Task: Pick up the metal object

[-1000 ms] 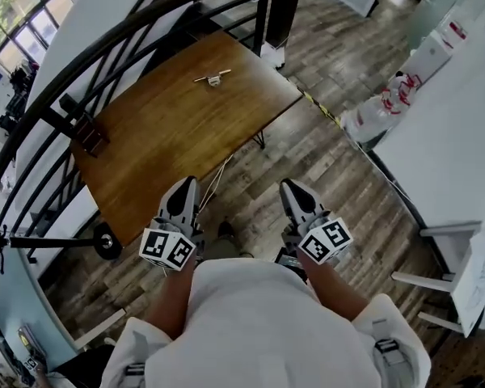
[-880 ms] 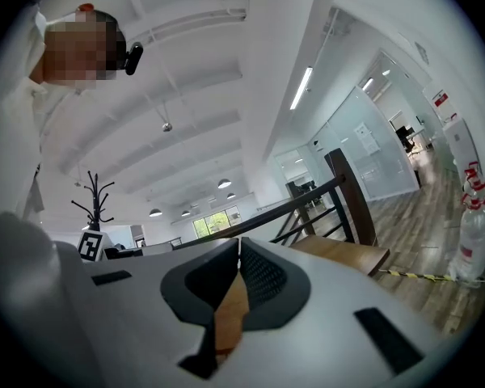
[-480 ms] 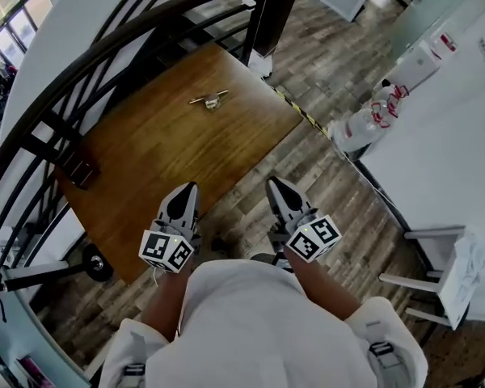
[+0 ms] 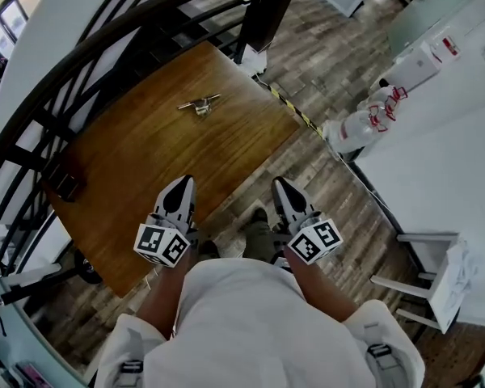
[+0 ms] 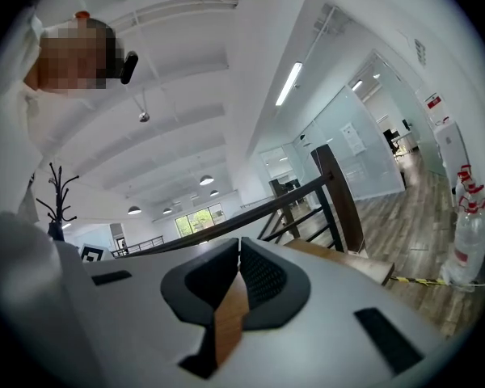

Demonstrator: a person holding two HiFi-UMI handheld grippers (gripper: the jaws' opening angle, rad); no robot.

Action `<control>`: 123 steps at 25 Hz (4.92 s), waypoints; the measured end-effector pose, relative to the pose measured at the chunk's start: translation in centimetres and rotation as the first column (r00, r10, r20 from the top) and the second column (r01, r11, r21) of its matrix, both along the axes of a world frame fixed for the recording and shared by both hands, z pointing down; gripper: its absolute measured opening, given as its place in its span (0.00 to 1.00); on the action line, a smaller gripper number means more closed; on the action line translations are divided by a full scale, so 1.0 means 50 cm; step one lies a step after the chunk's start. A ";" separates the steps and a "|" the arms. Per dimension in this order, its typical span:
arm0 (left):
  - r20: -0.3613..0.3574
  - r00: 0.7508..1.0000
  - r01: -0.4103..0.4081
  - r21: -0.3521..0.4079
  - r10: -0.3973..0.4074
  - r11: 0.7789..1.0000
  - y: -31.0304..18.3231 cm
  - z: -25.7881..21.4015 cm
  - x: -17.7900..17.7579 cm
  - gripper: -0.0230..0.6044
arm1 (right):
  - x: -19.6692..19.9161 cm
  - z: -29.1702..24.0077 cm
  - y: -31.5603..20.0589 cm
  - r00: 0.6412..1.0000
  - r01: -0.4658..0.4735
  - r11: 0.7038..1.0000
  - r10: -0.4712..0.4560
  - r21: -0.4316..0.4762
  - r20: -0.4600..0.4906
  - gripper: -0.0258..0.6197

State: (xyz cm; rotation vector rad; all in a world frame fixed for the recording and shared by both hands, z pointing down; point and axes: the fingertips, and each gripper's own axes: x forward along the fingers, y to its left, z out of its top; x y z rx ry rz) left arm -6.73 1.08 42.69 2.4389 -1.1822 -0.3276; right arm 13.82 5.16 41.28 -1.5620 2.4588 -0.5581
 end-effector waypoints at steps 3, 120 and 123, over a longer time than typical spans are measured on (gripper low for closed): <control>0.016 0.999 0.033 -0.009 -0.033 0.999 -0.038 0.005 0.030 0.06 | 0.035 0.009 -0.049 0.999 0.028 1.000 -0.028 -0.002 0.026 0.08; 0.023 0.805 0.561 -0.356 -0.593 0.747 -0.596 0.386 -0.132 0.06 | -0.278 0.636 -0.781 0.636 0.766 0.158 -0.040 -0.624 0.771 0.09; 0.013 0.803 0.562 -0.347 -0.596 0.751 -0.595 0.375 -0.136 0.06 | -0.278 0.625 -0.779 0.643 0.760 0.163 -0.053 -0.629 0.764 0.09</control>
